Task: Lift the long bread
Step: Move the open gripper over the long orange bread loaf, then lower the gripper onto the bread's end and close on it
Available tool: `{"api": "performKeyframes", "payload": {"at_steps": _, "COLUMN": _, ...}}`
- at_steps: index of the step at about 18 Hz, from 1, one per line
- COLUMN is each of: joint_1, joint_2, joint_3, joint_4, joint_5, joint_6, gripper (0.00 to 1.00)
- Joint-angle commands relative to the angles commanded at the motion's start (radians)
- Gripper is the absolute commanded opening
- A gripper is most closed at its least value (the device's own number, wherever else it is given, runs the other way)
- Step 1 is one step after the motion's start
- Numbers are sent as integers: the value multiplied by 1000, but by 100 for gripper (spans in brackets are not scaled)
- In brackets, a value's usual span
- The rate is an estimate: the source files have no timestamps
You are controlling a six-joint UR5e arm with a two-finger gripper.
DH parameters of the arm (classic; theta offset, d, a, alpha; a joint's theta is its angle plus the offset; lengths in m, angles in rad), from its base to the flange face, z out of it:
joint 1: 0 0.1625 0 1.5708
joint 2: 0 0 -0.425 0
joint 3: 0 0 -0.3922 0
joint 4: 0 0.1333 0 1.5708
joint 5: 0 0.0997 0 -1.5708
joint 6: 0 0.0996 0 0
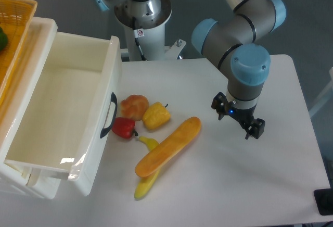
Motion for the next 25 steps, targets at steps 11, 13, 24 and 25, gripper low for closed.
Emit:
{"api": "performKeyframes", "payload": {"at_steps": 11, "joint_1": -73, "joint_2": 2, "joint_3": -107, "joint_4": 2, "joint_5": -78, "joint_6": -118, "gripper": 100}}
{"api": "performKeyframes", "payload": {"at_steps": 13, "joint_1": -92, "joint_2": -15, "joint_3": -98, "joint_4": 2, "joint_5": -78, "joint_6": -140, "gripper": 100}}
{"api": "performKeyframes", "payload": {"at_steps": 24, "joint_1": -143, "joint_2": -92, "joint_3": -91, "joint_4": 6, "joint_5": -78, "joint_6": -146, "gripper": 100}}
{"api": "performKeyframes", "payload": {"at_steps": 25, "joint_1": -149, "joint_2": -97, "joint_3": -91, "joint_4": 8, "joint_5": -78, "joint_6": -148, "gripper": 100}}
